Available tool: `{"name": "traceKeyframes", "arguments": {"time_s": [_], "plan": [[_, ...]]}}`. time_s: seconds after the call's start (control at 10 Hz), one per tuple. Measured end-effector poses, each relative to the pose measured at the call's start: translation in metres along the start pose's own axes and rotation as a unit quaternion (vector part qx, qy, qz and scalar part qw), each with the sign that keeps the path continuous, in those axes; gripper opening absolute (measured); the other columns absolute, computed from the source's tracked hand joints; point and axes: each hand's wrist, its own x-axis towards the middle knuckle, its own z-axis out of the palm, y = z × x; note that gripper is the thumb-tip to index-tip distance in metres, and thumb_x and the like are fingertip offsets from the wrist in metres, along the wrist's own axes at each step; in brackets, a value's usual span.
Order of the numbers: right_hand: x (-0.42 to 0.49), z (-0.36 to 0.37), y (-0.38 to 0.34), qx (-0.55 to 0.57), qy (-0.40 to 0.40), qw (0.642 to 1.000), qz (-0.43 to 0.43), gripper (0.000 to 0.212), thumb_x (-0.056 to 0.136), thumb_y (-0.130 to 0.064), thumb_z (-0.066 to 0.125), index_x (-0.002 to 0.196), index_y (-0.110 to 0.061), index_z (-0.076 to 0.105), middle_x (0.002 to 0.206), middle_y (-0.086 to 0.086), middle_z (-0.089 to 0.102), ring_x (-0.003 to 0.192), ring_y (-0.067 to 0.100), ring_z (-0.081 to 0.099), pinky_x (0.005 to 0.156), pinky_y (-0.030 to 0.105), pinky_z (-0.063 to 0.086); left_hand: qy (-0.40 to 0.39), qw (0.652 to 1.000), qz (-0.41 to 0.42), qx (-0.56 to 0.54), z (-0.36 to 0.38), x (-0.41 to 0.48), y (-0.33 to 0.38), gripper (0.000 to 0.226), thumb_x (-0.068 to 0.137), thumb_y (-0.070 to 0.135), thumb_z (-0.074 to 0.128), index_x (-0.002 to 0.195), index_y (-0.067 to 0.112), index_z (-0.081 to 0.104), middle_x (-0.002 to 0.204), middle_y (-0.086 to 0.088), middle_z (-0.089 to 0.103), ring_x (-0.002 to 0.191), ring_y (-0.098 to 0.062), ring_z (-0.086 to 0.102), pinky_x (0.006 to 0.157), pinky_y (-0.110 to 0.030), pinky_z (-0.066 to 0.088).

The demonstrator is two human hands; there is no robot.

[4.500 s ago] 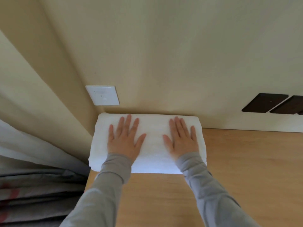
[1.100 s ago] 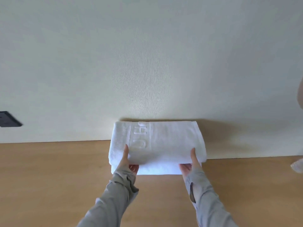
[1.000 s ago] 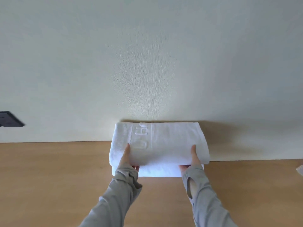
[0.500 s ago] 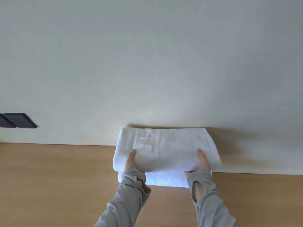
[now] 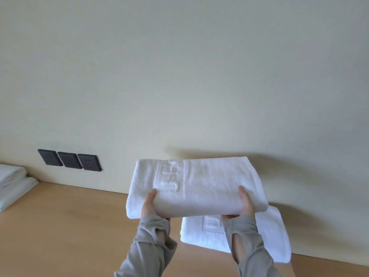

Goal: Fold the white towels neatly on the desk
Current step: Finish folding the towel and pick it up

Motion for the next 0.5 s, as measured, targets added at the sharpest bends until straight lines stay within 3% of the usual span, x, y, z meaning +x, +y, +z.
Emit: {"name": "traceKeyframes", "arguments": {"time_s": [0.1,0.2,0.3,0.4,0.5], "plan": [[-0.017,0.036,0.041,0.046,-0.029,0.998,0.019,0.038,0.08,-0.034,0.069,0.109,-0.011,0.062,0.092,0.007,0.074,0.089,0.025,0.069,0.075,0.038,0.056,0.001,0.999,0.015,-0.029,-0.036,-0.018,0.056,0.041,0.068,0.038,0.077,0.086,0.017,0.046,0.082,-0.003,0.056,0.071,-0.022,0.056,0.077,-0.037,0.046],[-0.044,0.081,0.09,0.047,-0.057,0.997,0.032,0.04,0.072,-0.034,0.075,0.106,-0.015,0.065,0.096,0.006,0.074,0.088,0.023,0.071,0.081,0.04,0.055,0.02,0.995,0.048,-0.083,-0.081,-0.026,0.114,0.054,0.072,0.037,0.075,0.104,0.014,0.039,0.089,-0.003,0.054,0.077,-0.025,0.054,0.082,-0.039,0.045],[-0.072,0.128,0.142,0.035,-0.093,0.993,0.059,0.037,0.073,-0.034,0.075,0.102,-0.015,0.065,0.088,0.006,0.075,0.079,0.024,0.072,0.067,0.036,0.057,0.06,0.989,0.066,-0.115,-0.135,-0.03,0.175,0.06,0.071,0.04,0.075,0.111,0.018,0.037,0.101,-0.008,0.049,0.089,-0.028,0.05,0.083,-0.041,0.043],[-0.109,0.177,0.202,0.017,-0.119,0.989,0.085,0.032,0.074,-0.032,0.074,0.099,-0.015,0.065,0.08,0.004,0.075,0.073,0.024,0.072,0.058,0.037,0.059,0.076,0.98,0.101,-0.152,-0.197,-0.044,0.236,0.073,0.07,0.041,0.074,0.126,0.013,0.038,0.101,-0.01,0.049,0.086,-0.027,0.05,0.079,-0.04,0.042],[-0.152,0.223,0.258,-0.001,-0.139,0.985,0.105,0.028,0.073,-0.033,0.074,0.095,-0.019,0.064,0.071,0.0,0.074,0.064,0.021,0.072,0.05,0.034,0.056,0.082,0.969,0.14,-0.186,-0.258,-0.057,0.293,0.074,0.071,0.041,0.073,0.128,0.009,0.039,0.101,-0.01,0.05,0.082,-0.026,0.052,0.077,-0.04,0.042]]}}
